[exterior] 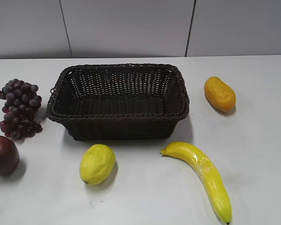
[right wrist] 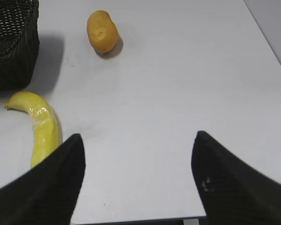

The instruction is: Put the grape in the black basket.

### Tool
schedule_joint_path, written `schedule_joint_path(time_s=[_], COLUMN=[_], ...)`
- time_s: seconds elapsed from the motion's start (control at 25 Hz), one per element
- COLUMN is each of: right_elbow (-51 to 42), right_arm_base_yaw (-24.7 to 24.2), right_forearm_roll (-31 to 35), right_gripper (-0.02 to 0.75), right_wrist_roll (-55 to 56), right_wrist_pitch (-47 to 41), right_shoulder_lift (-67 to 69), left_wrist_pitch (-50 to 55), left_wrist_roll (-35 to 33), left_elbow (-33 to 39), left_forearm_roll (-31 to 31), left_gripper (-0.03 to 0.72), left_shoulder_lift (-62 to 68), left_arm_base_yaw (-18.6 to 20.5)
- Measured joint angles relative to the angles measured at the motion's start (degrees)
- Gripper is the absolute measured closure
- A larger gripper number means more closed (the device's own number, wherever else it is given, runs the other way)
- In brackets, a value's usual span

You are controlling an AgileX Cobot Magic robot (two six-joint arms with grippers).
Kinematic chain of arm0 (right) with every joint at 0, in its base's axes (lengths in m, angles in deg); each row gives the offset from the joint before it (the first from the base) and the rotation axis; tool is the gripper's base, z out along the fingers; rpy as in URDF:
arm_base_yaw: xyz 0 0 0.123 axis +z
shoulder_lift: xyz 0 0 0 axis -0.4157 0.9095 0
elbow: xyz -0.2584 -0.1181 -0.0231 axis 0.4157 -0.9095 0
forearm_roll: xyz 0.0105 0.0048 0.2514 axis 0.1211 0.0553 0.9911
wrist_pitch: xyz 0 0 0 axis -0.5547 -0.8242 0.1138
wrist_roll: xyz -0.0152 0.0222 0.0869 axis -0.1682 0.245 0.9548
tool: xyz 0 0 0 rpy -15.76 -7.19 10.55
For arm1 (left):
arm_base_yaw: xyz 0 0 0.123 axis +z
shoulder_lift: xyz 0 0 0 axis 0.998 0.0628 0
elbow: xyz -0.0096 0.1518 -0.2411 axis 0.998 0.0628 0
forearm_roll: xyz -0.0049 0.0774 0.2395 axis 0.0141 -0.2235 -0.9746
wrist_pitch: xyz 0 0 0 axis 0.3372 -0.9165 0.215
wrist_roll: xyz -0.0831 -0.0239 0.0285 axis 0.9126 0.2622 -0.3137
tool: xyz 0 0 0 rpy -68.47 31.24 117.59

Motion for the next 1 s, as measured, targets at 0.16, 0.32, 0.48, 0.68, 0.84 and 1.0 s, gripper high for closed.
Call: schedule_joint_path(time_s=[0.16, 0.32, 0.48, 0.68, 0.84, 1.0], right_elbow=[0.00, 0.00, 0.00, 0.00, 0.00, 0.00], right_arm_base_yaw=[0.00, 0.00, 0.00, 0.00, 0.00, 0.00], right_forearm_roll=[0.00, 0.00, 0.00, 0.00, 0.00, 0.00], right_gripper=[0.200, 0.200, 0.200, 0.200, 0.200, 0.200], right_wrist_roll=[0.00, 0.00, 0.00, 0.00, 0.00, 0.00], right_wrist_pitch=[0.00, 0.00, 0.00, 0.00, 0.00, 0.00], right_shoulder_lift=[0.00, 0.00, 0.00, 0.00, 0.00, 0.00], left_wrist_pitch=[0.00, 0.00, 0.00, 0.00, -0.38, -5.14], left_wrist_roll=[0.00, 0.00, 0.00, 0.00, 0.00, 0.00], left_elbow=[0.00, 0.00, 0.00, 0.00, -0.16, -2.32], left_forearm_roll=[0.00, 0.00, 0.00, -0.26, -0.26, -0.21], left_gripper=[0.060, 0.063, 0.066, 0.075, 0.085, 0.086], left_shoulder_lift=[0.00, 0.00, 0.00, 0.00, 0.35, 6.22], left_arm_base_yaw=[0.00, 0.00, 0.00, 0.00, 0.00, 0.00])
